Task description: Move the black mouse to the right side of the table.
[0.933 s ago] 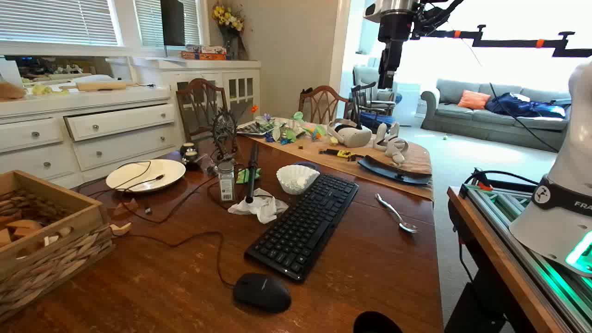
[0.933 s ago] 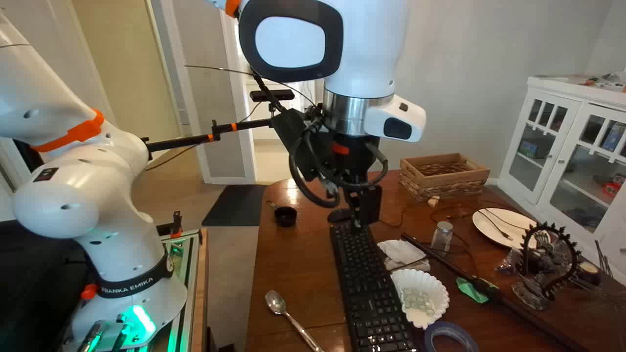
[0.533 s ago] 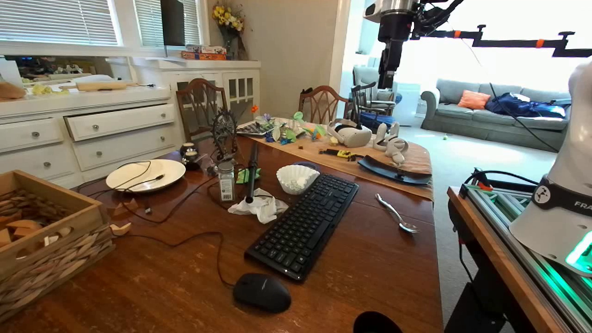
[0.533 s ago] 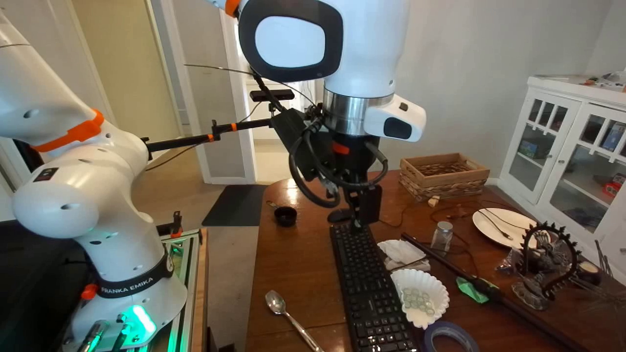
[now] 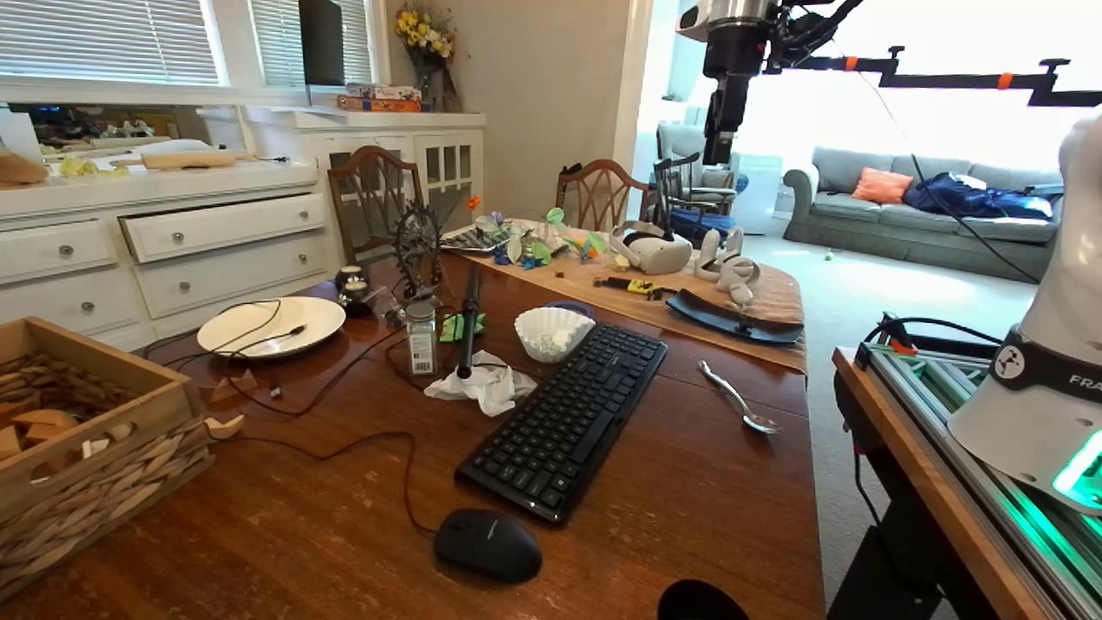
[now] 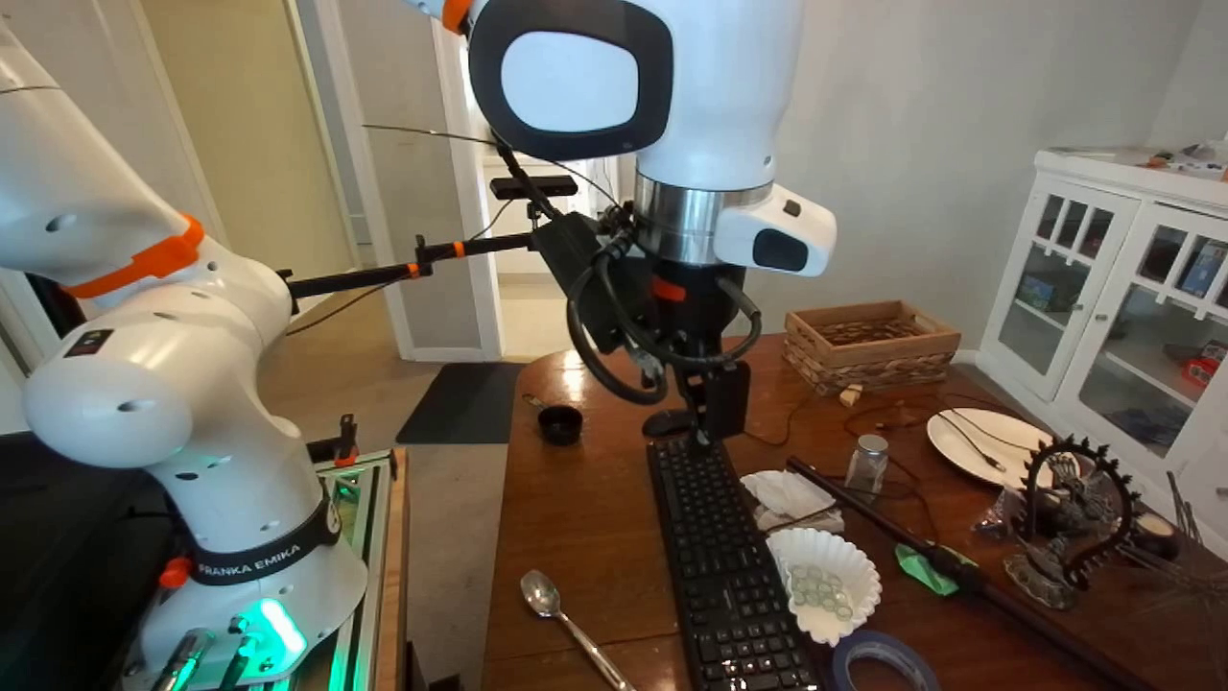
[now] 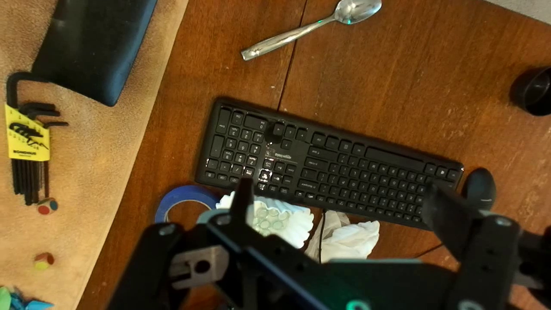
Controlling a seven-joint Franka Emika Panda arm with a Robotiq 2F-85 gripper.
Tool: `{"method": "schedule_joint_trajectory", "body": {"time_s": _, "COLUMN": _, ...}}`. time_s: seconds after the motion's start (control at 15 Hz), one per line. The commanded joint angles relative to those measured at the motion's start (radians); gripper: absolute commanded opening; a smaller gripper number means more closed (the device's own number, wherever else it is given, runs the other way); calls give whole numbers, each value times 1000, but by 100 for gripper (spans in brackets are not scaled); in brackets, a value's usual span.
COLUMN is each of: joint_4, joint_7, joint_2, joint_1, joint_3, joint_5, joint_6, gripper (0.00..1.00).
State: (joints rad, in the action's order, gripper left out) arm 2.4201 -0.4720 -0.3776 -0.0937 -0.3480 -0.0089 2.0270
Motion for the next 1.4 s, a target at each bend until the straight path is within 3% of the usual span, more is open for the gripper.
{"method": "schedule_joint_trajectory", "body": {"time_s": 0.0, "joint_4": -19, "joint_7": 141, "joint_2": 65, "joint_1": -6, "joint_3": 81, "joint_5": 17, "joint_6": 76, "gripper": 100}}
{"method": "schedule_joint_trajectory", "body": {"time_s": 0.47, "joint_4": -118, "joint_7": 420, "joint_2": 283, "joint_1": 66, "joint_3": 277, "joint_5": 43, "joint_6": 122, "gripper": 100}}
{"method": "schedule_joint_trajectory", "body": {"time_s": 0.6, "joint_4": -139, "joint_7": 529, "joint_2": 339, "joint_1": 80, "joint_3": 329, "joint_5": -17, "joint_6": 230, "gripper": 100}}
{"method": "schedule_joint_trajectory", "body": {"time_s": 1.07, "joint_4": -249, "joint_7": 626, "joint_2": 546, "joint_1": 146, "joint_3": 396, "joint_5": -61, "joint_6": 340, "gripper": 100}}
{"method": "schedule_joint_trajectory", "body": {"time_s": 1.33, "joint_4": -235, "joint_7": 591, "joint_2": 547, "joint_1": 163, "joint_3": 406, "joint_5": -40, "joint_6": 323, "gripper": 100}}
